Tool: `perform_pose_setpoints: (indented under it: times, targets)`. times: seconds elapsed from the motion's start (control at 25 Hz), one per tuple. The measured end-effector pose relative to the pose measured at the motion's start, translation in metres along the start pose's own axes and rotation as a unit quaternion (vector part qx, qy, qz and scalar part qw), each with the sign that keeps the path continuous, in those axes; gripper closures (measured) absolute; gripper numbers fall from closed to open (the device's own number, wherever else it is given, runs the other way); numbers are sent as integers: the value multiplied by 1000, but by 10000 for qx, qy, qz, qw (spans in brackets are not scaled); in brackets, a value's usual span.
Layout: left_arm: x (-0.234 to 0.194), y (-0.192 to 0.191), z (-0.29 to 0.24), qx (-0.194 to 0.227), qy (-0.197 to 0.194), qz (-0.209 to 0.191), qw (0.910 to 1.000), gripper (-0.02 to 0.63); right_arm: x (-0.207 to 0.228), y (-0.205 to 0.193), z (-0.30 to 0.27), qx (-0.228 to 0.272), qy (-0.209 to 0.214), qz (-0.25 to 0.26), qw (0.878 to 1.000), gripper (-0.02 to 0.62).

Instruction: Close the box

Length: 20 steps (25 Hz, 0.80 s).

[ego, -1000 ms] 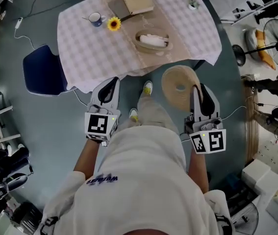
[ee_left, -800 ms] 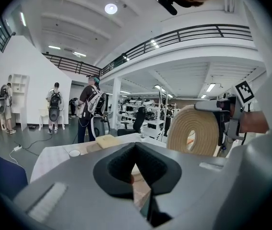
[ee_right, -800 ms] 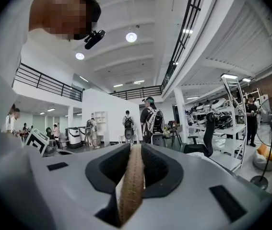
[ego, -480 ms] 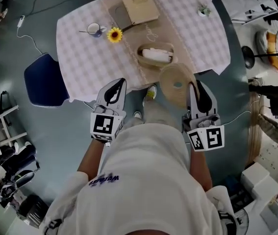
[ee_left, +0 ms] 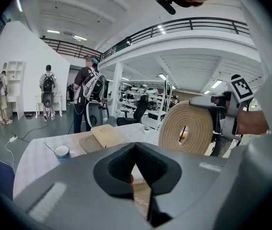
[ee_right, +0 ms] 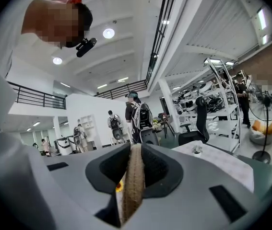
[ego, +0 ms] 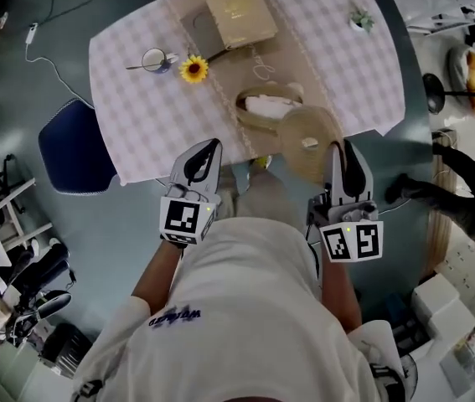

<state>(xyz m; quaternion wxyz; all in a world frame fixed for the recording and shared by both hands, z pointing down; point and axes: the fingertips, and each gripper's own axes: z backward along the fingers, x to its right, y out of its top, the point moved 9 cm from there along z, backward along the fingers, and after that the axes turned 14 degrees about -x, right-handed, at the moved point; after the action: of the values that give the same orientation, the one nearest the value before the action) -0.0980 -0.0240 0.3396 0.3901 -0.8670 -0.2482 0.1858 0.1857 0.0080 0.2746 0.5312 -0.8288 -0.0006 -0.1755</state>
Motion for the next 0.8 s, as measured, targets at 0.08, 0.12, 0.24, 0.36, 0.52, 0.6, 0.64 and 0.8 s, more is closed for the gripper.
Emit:
perform_pose_setpoints:
  times: [0.08, 0.12, 0.24, 0.36, 0.52, 0.6, 0.64, 0.8]
  targets:
    - [-11, -3, -11, -93, -181, 84, 9998, 604, -3, 4, -11, 7, -118, -7, 9999, 523]
    - [-17, -4, -18, -141, -280, 111, 9994, 603, -5, 6, -17, 31, -190, 1, 9998, 523]
    - [-38, -9, -42, -286, -498, 86, 9983, 603, -16, 13, -35, 129, -376, 27, 9992, 523]
    - [-59, -17, -65, -431, -611, 95, 9972, 604, -30, 11, -57, 165, -505, 1, 9986, 523]
    - [-86, -25, -91, -509, -641, 210, 9964, 604, -49, 0, -92, 29, -558, 46, 9984, 523]
    - [-94, -29, -102, -553, -661, 243, 9960, 604, -56, -7, -106, -69, -601, 39, 9982, 523]
    - [-98, -32, -108, -586, -696, 234, 9956, 604, -60, -10, -111, -102, -637, 21, 9979, 523]
    - [-106, -49, -129, -791, -904, 114, 9927, 604, -71, -24, -129, -219, -765, 28, 9968, 523]
